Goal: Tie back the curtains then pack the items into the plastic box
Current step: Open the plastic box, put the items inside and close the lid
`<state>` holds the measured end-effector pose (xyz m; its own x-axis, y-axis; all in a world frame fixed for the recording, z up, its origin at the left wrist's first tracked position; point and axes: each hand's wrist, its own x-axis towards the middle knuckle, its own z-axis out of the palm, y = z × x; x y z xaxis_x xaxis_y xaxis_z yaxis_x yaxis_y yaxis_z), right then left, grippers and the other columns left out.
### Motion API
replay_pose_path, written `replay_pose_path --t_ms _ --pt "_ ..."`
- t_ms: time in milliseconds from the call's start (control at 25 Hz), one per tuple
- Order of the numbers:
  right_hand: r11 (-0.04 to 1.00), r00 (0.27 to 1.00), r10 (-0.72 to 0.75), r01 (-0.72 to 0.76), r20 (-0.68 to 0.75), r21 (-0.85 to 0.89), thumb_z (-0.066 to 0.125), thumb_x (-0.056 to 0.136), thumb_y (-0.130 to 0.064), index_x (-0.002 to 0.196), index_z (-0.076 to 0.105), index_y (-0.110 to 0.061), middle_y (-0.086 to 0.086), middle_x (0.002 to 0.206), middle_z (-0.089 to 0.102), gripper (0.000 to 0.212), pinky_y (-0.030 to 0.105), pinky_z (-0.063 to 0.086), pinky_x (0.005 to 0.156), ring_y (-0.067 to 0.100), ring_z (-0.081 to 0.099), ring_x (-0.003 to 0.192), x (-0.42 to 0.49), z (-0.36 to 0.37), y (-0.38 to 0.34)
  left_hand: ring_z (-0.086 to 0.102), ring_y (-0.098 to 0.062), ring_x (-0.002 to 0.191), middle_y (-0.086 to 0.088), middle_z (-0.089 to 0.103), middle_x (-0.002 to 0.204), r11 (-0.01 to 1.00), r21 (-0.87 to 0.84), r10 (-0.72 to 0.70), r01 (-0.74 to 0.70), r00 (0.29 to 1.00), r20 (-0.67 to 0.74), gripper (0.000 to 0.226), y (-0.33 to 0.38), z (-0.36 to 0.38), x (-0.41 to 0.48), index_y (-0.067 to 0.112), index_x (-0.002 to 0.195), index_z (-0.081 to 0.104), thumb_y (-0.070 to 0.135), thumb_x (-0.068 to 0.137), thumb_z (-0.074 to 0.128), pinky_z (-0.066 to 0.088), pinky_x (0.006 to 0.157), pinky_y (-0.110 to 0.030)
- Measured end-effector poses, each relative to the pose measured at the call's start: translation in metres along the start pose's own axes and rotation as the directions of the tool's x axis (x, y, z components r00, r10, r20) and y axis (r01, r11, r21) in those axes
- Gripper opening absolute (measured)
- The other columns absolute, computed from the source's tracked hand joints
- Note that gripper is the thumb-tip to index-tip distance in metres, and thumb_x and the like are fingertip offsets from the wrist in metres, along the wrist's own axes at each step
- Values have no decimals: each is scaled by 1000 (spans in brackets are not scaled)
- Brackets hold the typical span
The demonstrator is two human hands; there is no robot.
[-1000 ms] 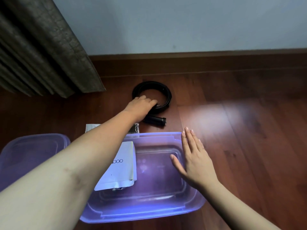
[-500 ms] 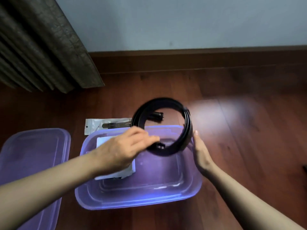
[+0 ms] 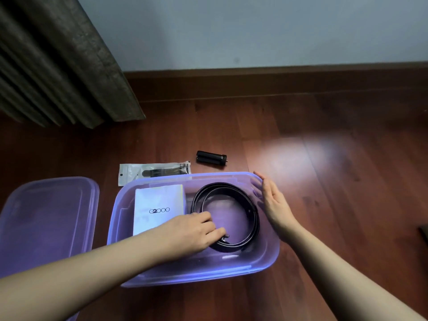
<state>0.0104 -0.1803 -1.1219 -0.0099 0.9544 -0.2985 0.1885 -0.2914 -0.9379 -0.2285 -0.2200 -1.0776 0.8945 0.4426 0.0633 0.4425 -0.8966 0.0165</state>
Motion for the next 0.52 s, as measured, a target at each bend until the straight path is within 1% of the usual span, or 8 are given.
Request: replay_pose_path --t_ms 80,160,200,280,360,400,480,520 --pt "1000 1000 5 -5 -8 3 37 79 -74 110 52 -61 -11 129 59 37 46 38 110 9 54 122 0 1 0 56 -12 57 9 56 55 999 52 -1 -5 995 104 33 3 12 6 25 87 71 12 69 46 25 36 -17" --pt "1000 1000 -6 5 -27 -16 37 81 -67 111 53 -59 -12 126 61 34 46 40 108 9 56 119 0 1 1 52 -13 50 6 52 47 996 84 -16 -2 978 206 26 6 16 9 25 75 69 16 55 58 20 39 -16" --pt "1000 999 -15 14 -38 -21 37 81 -67 110 53 -59 -11 125 62 34 46 40 107 9 57 119 2 1 3 51 -13 48 6 52 46 996 91 -19 -2 973 230 25 6 17 9 25 72 68 17 50 59 22 40 -15" --pt "999 998 -23 21 -53 -41 37 80 -70 110 54 -60 -12 124 62 36 47 41 106 10 58 118 3 3 4 50 -14 46 4 52 45 992 121 -11 -19 971 241 23 6 19 9 26 69 65 15 49 60 33 43 -15" --pt "997 997 -28 23 -66 -77 36 78 -77 113 53 -58 -13 124 62 43 47 41 106 11 57 119 5 3 6 48 -16 46 3 52 49 987 156 -2 -32 976 217 22 2 20 11 26 70 61 10 54 59 42 47 -18" --pt "995 997 -27 21 -72 -94 34 78 -77 114 52 -57 -13 124 63 45 48 41 105 11 57 119 5 3 6 48 -16 46 3 53 53 985 169 2 -34 983 185 21 1 22 11 25 70 60 8 60 55 46 50 -20" --pt "994 997 -25 18 -70 -104 32 81 -72 114 52 -58 -14 123 63 41 49 42 105 10 58 118 5 3 7 52 -17 47 1 59 62 978 207 -35 -7 980 197 26 -3 22 12 24 67 62 9 70 42 56 62 -29" --pt "994 997 -25 18 -67 -104 31 82 -69 113 51 -59 -14 123 63 39 49 42 105 9 58 117 6 3 7 55 -17 49 -1 63 64 970 242 -81 25 971 224 31 -4 21 12 22 63 65 11 72 38 58 70 -33"
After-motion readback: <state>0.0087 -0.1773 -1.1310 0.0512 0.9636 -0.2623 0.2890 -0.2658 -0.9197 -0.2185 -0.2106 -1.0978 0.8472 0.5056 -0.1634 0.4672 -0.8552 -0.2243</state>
